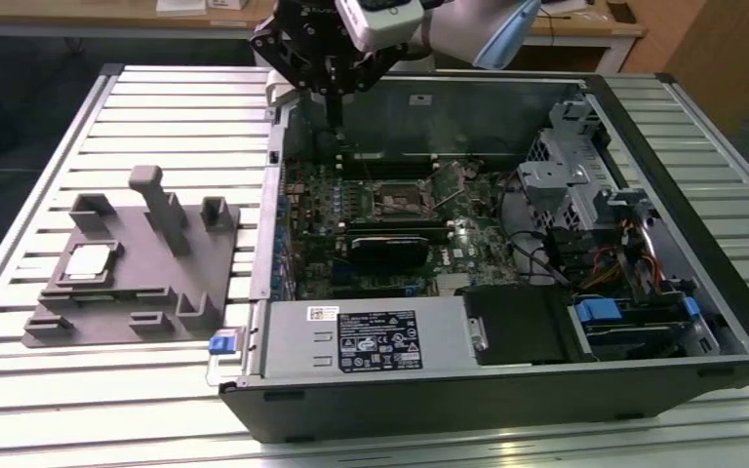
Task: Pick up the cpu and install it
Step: 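Reach for the cpu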
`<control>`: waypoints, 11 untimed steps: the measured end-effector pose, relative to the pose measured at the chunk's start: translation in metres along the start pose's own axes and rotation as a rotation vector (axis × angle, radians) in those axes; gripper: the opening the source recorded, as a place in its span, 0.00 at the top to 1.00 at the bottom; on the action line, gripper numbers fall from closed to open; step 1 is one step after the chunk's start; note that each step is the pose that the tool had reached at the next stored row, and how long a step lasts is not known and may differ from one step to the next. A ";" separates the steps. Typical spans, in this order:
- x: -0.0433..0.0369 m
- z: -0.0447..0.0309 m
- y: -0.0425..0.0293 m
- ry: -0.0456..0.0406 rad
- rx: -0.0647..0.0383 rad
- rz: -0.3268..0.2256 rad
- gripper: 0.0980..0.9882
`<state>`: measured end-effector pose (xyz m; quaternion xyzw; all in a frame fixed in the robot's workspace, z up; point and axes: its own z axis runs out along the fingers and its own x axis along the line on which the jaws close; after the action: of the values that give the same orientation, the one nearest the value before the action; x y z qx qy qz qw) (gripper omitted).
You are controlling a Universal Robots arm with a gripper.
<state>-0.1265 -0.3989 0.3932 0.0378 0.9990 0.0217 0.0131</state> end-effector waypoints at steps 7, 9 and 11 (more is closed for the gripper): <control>0.0044 0.0002 -0.0003 0.0001 0.000 0.000 0.99; 0.0045 0.0003 -0.0004 0.0000 0.000 0.000 0.99; 0.0047 0.0003 -0.0004 0.0001 0.000 0.000 0.99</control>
<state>-0.1312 -0.3989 0.3928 0.0379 0.9990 0.0217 0.0130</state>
